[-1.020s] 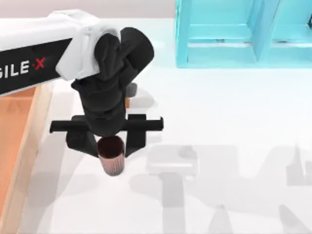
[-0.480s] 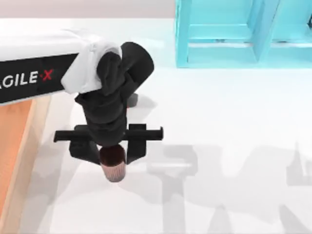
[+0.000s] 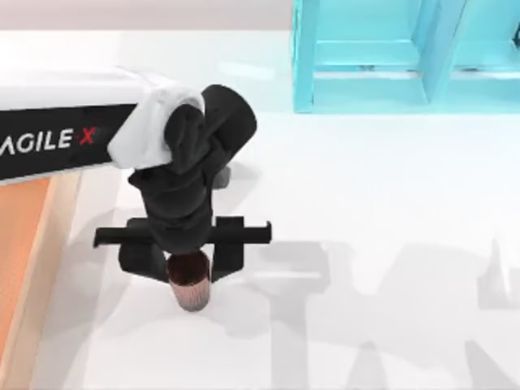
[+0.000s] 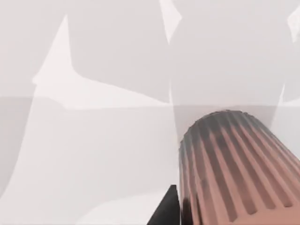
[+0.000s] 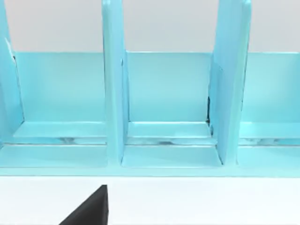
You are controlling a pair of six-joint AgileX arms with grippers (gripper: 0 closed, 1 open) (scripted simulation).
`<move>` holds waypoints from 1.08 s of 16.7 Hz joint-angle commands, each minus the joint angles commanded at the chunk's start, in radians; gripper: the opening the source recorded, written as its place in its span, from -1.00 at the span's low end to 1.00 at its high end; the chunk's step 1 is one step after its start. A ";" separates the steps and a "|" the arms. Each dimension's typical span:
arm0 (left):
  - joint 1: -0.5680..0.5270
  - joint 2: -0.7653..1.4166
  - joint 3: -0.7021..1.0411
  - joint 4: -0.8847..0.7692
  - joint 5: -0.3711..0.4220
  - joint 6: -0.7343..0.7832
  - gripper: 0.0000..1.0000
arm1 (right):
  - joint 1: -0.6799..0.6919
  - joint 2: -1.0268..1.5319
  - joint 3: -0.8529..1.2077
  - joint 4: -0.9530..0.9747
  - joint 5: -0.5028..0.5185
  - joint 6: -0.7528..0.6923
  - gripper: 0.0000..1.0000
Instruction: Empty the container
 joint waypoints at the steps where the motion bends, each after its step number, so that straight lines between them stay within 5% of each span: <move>1: 0.000 0.000 0.000 0.000 0.000 0.000 -0.70 | 0.000 0.000 0.000 0.000 0.000 0.000 1.00; 12: 0.000 0.000 0.000 0.000 0.000 0.000 0.96 | 0.000 0.000 0.000 0.000 0.000 0.000 1.00; 18: 0.000 0.000 0.000 0.000 0.000 0.000 1.00 | 0.000 0.000 0.000 0.000 0.000 0.000 1.00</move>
